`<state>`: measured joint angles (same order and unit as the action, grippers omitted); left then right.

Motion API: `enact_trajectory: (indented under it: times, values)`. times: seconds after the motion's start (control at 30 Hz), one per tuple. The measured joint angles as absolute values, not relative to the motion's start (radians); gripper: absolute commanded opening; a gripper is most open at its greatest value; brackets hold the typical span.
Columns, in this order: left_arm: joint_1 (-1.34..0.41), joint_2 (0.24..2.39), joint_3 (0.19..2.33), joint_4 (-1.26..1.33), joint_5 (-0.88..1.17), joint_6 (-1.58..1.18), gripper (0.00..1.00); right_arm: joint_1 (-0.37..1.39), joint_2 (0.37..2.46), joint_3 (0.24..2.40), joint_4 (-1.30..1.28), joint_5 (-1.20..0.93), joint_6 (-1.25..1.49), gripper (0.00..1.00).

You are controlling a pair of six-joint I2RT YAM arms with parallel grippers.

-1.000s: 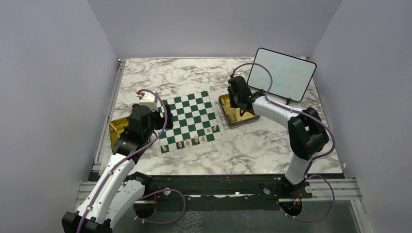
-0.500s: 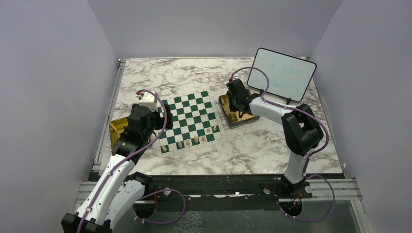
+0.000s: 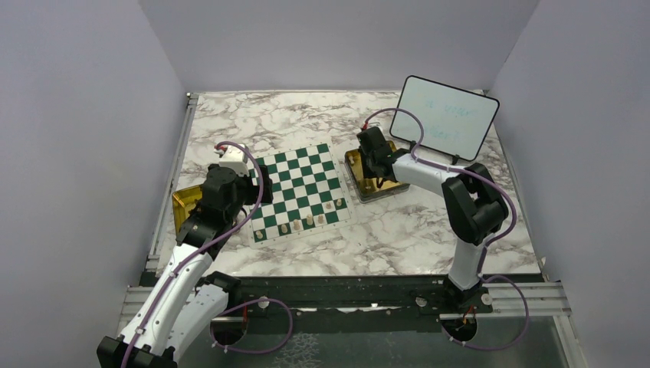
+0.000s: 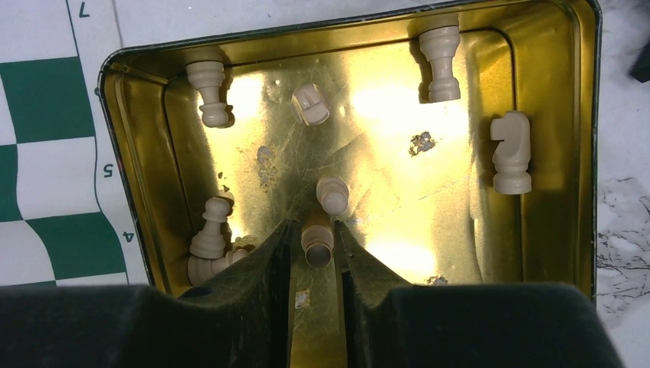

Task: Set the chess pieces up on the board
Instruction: Pick up the chess piece from the storage box.

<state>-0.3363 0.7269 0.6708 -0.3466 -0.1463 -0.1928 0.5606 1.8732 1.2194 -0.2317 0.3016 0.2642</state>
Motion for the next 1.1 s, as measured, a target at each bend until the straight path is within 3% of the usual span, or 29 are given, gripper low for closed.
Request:
enact_trajectory:
  times: [0.53,0.73,0.87,1.1]
  values:
    - [-0.336,0.727,0.671,-0.347,-0.146,-0.193,0.99,0.561,1.876,1.219,-0.233,0.302,0.265,0.18]
    - [-0.336,0.727,0.671,-0.347,-0.146,-0.193,0.99,0.561,1.875,1.218,-0.233,0.302,0.264,0.28]
    - [-0.336,0.727,0.671,-0.347,-0.146,-0.193,0.99,0.561,1.875,1.206,-0.233,0.297,0.264,0.28]
    - [-0.336,0.727,0.671,-0.346,-0.146,-0.193,0.99,0.561,1.875,1.188,-0.234,0.293,0.263,0.18]
